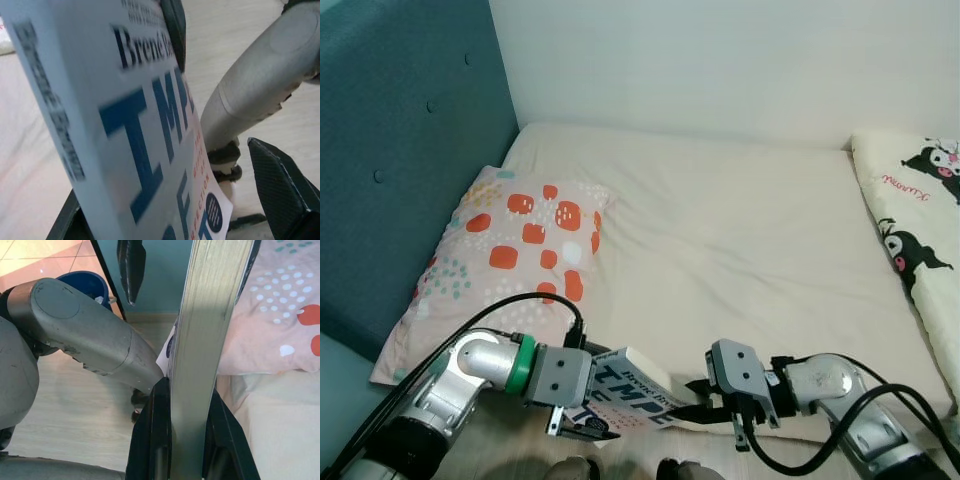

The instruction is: Clean up the room

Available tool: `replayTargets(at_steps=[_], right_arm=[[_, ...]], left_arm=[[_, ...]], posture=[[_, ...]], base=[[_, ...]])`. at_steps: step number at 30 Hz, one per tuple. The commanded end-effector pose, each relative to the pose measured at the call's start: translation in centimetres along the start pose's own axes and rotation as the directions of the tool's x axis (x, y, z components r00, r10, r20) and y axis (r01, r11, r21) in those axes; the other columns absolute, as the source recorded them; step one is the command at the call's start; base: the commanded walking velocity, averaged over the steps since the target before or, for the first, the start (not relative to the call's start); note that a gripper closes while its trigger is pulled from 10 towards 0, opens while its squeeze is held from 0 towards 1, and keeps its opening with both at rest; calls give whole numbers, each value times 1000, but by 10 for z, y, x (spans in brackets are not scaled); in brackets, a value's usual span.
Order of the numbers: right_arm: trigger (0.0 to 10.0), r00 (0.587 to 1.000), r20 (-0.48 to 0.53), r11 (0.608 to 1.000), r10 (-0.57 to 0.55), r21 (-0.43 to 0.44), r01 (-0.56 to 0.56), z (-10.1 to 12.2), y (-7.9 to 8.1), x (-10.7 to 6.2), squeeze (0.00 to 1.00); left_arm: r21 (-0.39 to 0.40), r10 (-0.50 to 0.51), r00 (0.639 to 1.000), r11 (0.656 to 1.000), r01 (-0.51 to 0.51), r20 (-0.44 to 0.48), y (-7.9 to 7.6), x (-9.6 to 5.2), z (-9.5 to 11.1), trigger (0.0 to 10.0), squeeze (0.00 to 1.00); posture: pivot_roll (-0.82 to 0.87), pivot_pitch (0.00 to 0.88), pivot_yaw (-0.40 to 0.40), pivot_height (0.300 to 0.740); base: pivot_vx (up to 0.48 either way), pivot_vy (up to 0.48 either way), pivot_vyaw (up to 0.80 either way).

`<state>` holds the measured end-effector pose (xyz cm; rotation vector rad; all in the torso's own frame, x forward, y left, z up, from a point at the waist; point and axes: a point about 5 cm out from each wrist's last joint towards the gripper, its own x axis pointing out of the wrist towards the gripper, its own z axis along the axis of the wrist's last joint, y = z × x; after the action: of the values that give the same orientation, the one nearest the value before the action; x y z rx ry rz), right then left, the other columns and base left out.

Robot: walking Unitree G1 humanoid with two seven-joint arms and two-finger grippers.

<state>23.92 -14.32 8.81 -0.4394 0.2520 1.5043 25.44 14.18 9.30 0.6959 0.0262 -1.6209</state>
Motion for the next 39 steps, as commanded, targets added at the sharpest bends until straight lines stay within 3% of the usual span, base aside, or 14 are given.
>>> replayTargets(at_steps=[1,4,9,14,17,23,24,25,27,29,31,32,33,39], right_arm=[[10000,999,36,999,-11,-31,12,6,-2,-2,0],[10000,999,34,1000,-3,-29,4,6,-1,-4,0],[10000,1000,-8,999,24,-35,-24,2,4,-7,0],[10000,1000,-21,1000,-2,-29,1,-2,5,-7,0],[10000,996,-30,996,-84,-37,83,-5,-1,-9,0],[10000,989,-31,989,-145,-49,143,-4,-7,-10,0],[10000,968,-63,965,-242,-119,233,-5,-16,-9,0],[10000,968,-63,965,-242,-119,233,-5,-16,-9,0],[10000,912,-97,897,-399,-249,366,-7,-31,-7,0],[10000,907,-100,885,-408,-286,367,-8,-32,-3,0],[10000,933,-91,909,-348,-276,313,-7,-25,5,0],[10000,933,-91,909,-348,-276,313,-7,-25,5,0],[10000,950,-101,924,-296,-281,258,-8,-19,10,0],[10000,967,-118,933,-226,-312,180,-10,-13,12,0]], left_arm=[[0,-27,999,1000,27,-33,-4,1,-5,10000,0],[12,-11,995,1000,13,-98,-1,-4,-13,10000,0],[-61,198,964,975,-212,-175,29,-31,-26,10000,0],[-76,262,941,956,-284,-214,38,-47,-28,10000,0],[-112,360,891,909,-402,-276,48,-62,-34,10000,0],[-151,439,863,863,-482,-248,52,-63,-34,10000,0],[-176,519,834,817,-548,-189,56,-61,-31,10000,0],[-176,519,834,817,-548,-189,56,-61,-31,10000,0],[-187,624,773,751,-634,-115,62,-57,-26,10000,0],[-135,640,763,751,-646,-95,63,-53,-23,10000,0],[-4,612,790,790,-613,-44,61,-45,-13,10000,0],[-4,612,790,790,-613,-44,61,-45,-13,10000,0],[103,544,839,834,-542,7,59,-37,-3,10000,0],[287,333,943,906,-311,-27,45,-22,2,10000,0]], posture=[[-3,72,16,740],[-3,78,15,740],[-12,82,17,740],[-10,85,18,740],[-8,87,18,740],[-7,92,19,740],[-8,92,17,740],[-8,92,17,740],[-8,92,16,740],[-9,93,15,740],[-7,93,10,740],[-7,93,10,740],[-4,95,6,740],[-3,94,14,740]], base=[[0,0,0],[0,0,0],[0,0,0],[0,0,0],[0,0,0],[0,0,0],[0,0,0],[0,0,0],[0,0,0],[0,0,0],[0,0,0],[0,0,0],[0,0,0],[0,0,0]])
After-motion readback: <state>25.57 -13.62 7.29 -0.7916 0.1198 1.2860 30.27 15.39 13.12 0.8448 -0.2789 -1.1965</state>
